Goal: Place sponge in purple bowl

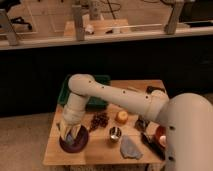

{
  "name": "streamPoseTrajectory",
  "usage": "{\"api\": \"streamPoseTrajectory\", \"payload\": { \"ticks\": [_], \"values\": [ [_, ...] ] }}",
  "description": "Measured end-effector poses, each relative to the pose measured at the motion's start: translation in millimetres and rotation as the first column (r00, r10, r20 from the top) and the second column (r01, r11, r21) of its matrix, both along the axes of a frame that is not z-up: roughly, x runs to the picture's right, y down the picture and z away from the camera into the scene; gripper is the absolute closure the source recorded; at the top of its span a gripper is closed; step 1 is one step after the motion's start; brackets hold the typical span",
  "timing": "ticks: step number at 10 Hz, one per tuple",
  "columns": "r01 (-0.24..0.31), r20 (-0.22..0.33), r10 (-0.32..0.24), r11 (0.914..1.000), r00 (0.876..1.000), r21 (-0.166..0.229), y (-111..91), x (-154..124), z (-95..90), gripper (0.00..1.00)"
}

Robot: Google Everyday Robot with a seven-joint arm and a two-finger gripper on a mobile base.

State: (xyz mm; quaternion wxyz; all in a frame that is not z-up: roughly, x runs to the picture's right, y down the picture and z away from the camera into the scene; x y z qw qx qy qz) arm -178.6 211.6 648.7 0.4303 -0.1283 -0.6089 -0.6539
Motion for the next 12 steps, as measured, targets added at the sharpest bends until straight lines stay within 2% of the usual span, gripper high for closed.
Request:
{"api": "streamPoseTrajectory", "payload": {
  "ticks": [2,9,10,12],
  "values": [
    [0.006,0.005,-0.006,0.9999,1.0,-0.008,3.2,0.7,3.3,0.97],
    [0.011,0.024,-0.011,0.9999,1.0,0.008,5.7,5.5,7.5,0.28],
    [0.012,0.024,-0.013,0.9999,1.0,0.012,5.9,4.7,7.8,0.21],
    [0.016,0.004,-0.016,0.9993,1.0,0.032,5.6,6.7,12.6,0.2]
  ]
}}
